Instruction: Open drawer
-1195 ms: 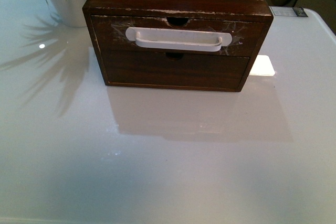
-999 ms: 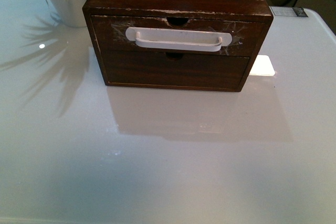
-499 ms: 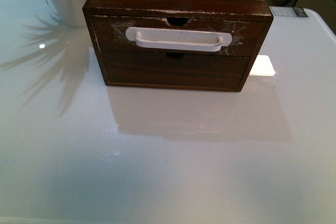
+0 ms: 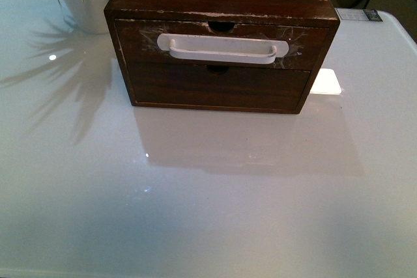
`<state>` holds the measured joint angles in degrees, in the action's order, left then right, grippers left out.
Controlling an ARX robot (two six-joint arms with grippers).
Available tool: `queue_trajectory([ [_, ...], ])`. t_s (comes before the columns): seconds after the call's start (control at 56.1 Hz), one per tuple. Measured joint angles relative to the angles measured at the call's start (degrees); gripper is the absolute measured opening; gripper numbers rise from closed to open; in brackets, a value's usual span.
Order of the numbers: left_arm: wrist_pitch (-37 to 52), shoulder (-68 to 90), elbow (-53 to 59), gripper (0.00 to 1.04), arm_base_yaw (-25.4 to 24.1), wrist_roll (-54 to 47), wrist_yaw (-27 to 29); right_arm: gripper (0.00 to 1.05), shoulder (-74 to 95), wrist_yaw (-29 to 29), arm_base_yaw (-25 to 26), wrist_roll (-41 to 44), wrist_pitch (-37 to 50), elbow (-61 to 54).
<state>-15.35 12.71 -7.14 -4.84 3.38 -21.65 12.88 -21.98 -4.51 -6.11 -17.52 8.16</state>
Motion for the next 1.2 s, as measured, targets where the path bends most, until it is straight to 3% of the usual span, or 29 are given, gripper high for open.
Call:
queue_trajectory([
  [0.089,1.05,4.44,-0.35,0.96,1.42,1.09,-2.49,0.96,3.41,-2.21,1.18,-0.74,-0.87,0.74],
  [0.214,5.64,8.41,-1.49,0.96,3.52,1.64,-1.53,0.96,5.33,3.21,4.37,0.24,1.68,2.32],
  [0.303,9.84,12.22,-2.45,0.96,4.74,1.57,-1.53,0.96,7.26,9.70,8.87,2.80,4.44,3.76],
  [0.446,19.89,23.52,-3.74,0.96,6.10,-0.22,-1.22,0.96,15.52,26.05,22.32,11.06,11.23,6.97],
  [0.606,30.14,36.76,-6.82,0.96,8.44,-4.11,-1.38,0.96,24.50,38.21,28.24,21.55,16.00,9.64],
  [0.892,40.61,58.55,-16.20,0.96,12.55,-14.69,1.03,0.96,43.25,46.45,28.22,37.18,24.33,16.35],
  [1.195,49.75,75.58,-23.56,0.96,18.36,-28.30,0.79,0.96,63.69,48.04,23.47,56.24,25.99,27.17],
])
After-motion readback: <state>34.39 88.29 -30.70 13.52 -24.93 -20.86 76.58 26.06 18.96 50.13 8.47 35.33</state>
